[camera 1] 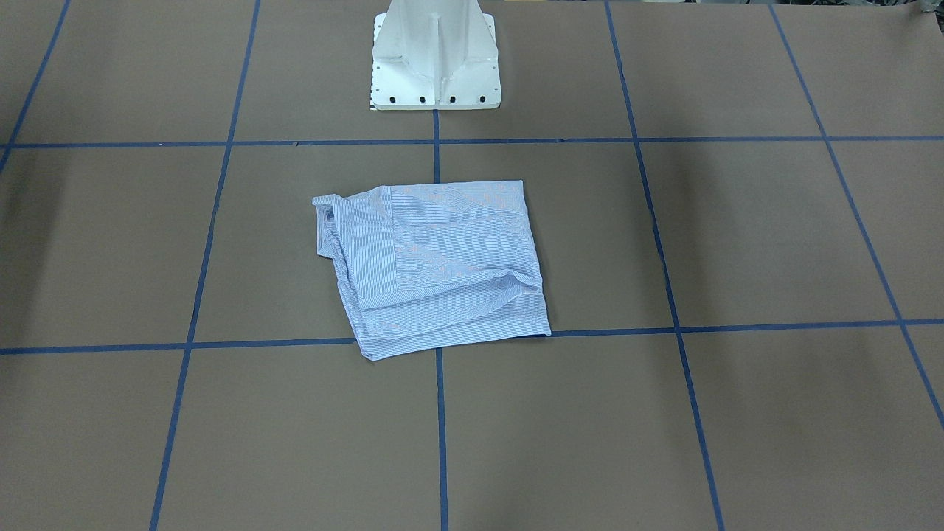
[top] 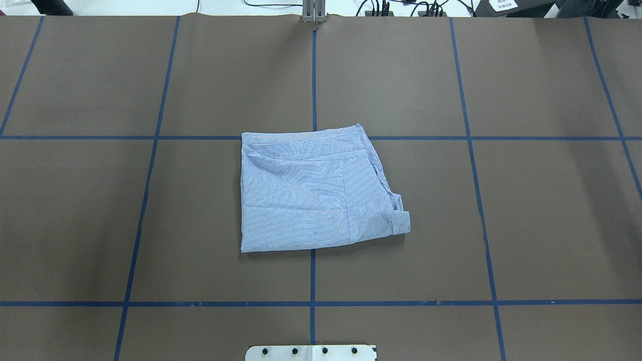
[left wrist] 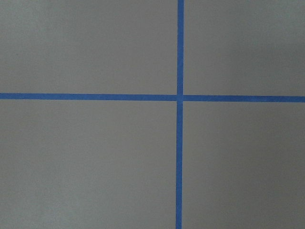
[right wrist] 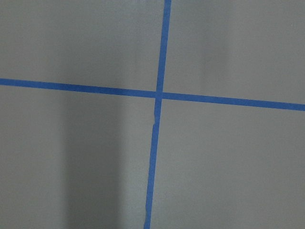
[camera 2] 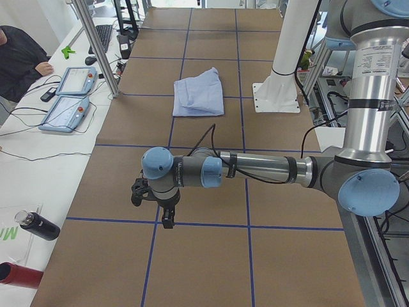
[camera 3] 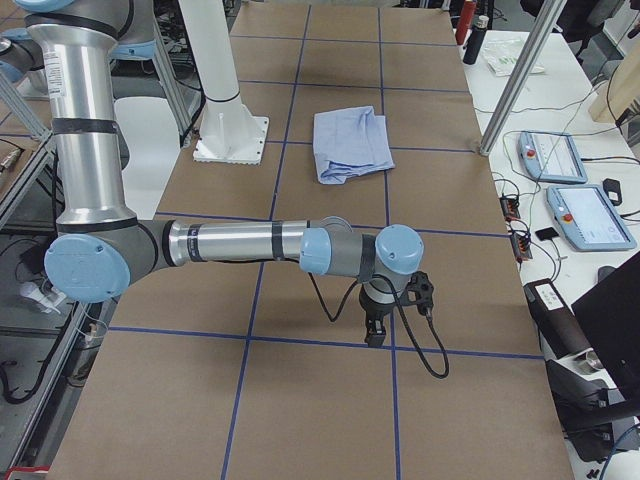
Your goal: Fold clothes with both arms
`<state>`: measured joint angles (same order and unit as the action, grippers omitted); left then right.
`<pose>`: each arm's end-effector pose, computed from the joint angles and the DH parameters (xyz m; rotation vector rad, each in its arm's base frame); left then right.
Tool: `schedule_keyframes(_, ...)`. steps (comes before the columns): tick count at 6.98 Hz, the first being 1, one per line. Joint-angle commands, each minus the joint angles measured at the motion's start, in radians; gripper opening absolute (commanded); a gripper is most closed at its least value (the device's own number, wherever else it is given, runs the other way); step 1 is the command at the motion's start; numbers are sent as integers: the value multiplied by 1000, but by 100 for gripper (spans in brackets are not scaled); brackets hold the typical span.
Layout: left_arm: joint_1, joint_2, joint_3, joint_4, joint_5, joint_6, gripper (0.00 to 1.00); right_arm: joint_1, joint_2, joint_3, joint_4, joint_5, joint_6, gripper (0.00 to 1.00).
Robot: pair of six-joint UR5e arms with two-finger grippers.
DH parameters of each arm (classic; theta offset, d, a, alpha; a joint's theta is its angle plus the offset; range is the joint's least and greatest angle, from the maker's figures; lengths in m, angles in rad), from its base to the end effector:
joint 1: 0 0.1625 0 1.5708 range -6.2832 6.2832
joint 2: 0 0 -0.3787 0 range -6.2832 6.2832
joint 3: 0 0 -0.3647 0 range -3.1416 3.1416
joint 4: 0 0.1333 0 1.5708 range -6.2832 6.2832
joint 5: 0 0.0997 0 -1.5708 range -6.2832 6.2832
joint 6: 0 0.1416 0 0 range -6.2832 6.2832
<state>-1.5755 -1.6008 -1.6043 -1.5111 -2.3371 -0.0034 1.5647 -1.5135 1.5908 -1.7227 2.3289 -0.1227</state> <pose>-0.0373 -0.4752 0.6195 0.0041 0.7663 -0.0062 0.0330 -0.4773 0.6224 -0.0267 -0.7609 -0.0942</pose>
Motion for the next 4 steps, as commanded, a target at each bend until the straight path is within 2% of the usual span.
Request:
schedule_keyframes(1,0,1,3,-4,19,0,99,0,-17,0,0,1,0,100)
schedule_keyframes(4,0,-4,1,-3,19,0,99,0,-28,21,0,1,70,100)
